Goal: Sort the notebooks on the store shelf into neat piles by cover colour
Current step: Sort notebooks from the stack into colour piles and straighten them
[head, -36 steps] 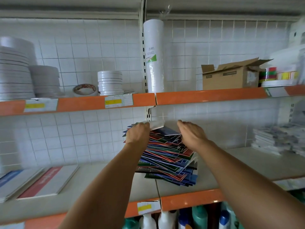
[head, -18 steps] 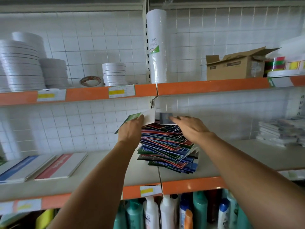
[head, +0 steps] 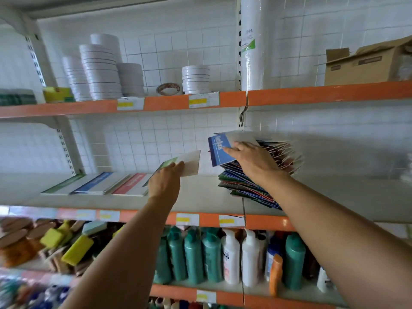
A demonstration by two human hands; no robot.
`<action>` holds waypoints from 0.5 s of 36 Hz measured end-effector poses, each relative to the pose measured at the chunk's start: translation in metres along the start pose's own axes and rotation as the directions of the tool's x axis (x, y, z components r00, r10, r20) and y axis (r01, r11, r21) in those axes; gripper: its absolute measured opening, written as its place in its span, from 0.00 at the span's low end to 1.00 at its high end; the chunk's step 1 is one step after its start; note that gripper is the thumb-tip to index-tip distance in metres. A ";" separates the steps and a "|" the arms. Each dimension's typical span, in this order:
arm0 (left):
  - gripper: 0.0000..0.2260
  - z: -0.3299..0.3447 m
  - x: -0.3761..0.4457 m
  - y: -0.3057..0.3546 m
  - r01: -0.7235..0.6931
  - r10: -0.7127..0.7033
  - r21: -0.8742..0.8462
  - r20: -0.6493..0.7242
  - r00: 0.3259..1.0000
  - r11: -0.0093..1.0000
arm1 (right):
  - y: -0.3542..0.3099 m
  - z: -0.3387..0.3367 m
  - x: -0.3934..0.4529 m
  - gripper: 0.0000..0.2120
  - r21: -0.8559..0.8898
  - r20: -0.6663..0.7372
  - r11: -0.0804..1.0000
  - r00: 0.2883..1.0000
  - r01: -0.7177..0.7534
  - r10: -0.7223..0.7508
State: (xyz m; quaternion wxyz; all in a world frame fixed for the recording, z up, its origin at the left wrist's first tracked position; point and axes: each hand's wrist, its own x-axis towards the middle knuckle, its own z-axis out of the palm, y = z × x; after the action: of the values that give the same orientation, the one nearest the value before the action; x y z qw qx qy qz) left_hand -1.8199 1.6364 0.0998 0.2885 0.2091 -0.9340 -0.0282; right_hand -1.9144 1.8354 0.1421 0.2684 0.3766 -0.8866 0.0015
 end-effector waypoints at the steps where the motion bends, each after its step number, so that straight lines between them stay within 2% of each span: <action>1: 0.22 -0.001 -0.006 -0.006 0.012 -0.013 0.018 0.004 1.000 1.000 | -0.007 0.001 0.000 0.32 0.005 -0.005 1.000 1.000 0.022 -0.022; 7: 0.22 0.001 -0.036 -0.051 0.085 -0.086 0.024 0.037 0.996 0.996 | -0.051 0.008 0.008 0.30 0.043 -0.012 0.991 0.992 0.129 -0.128; 11: 0.23 -0.007 -0.050 -0.083 0.143 -0.148 0.091 0.049 0.988 0.986 | -0.088 0.012 0.015 0.30 0.061 -0.014 0.984 0.986 0.168 -0.168; 18: 0.25 -0.023 -0.068 -0.160 0.100 -0.123 0.196 0.110 0.986 0.976 | -0.162 0.041 0.021 0.32 0.123 0.075 0.983 0.986 0.138 -0.148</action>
State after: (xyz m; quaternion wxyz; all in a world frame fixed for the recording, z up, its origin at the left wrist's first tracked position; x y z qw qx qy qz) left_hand -1.6970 1.5196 0.0552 0.2079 0.2855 -0.9350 0.0322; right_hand -1.8375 1.6974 0.0846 0.2076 0.4541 -0.8662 0.0187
